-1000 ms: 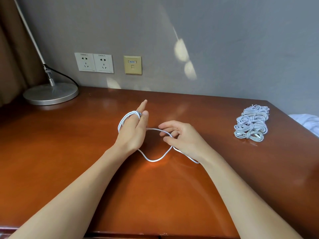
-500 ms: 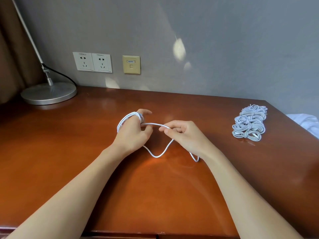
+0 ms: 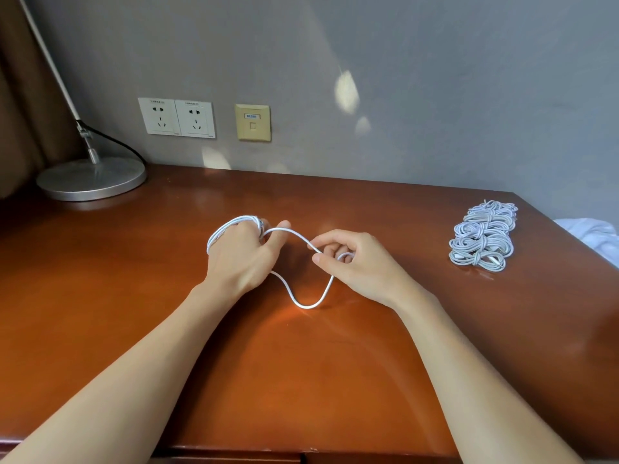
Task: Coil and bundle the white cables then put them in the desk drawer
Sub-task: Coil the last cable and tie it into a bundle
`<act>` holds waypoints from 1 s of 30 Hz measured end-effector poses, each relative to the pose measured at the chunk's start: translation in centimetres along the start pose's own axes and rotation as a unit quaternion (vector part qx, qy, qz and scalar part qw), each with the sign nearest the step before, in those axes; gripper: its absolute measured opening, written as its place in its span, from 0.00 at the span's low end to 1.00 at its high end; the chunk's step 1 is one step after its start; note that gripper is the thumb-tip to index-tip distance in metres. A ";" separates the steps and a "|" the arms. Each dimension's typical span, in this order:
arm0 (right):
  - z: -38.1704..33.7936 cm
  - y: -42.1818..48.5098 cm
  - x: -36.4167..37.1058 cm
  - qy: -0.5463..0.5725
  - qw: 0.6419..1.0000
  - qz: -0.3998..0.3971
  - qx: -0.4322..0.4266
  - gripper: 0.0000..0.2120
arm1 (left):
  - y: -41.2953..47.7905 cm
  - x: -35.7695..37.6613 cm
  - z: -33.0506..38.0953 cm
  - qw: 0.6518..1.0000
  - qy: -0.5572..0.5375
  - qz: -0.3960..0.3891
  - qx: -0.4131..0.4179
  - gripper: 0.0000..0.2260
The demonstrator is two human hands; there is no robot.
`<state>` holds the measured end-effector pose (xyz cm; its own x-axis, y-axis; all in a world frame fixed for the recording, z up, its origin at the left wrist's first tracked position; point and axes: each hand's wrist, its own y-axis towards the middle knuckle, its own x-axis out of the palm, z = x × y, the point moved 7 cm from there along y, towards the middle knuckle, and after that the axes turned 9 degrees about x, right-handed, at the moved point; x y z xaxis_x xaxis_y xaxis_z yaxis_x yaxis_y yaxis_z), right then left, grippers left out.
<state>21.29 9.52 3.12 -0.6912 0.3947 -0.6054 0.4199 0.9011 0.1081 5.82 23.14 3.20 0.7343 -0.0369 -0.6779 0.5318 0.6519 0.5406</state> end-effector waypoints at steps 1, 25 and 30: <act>-0.1 0.0 -0.1 -0.004 1.000 0.003 -0.004 0.07 | -0.1 0.3 -0.3 1.000 -0.009 -0.011 -0.009 0.30; 1.3 0.9 -0.7 -0.069 0.995 0.066 -0.014 0.10 | -0.9 3.2 2.3 0.747 -0.633 -0.141 -0.143 0.27; 1.3 0.8 -0.1 -0.056 0.998 0.036 -0.009 0.09 | -0.5 2.6 1.7 0.670 -0.718 -0.069 -0.175 0.26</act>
<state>22.46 9.93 2.26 -0.5889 0.4369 -0.6799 0.4552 0.8745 0.1677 8.20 21.47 2.01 0.4716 -0.6416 0.6049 0.6887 0.6964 0.2018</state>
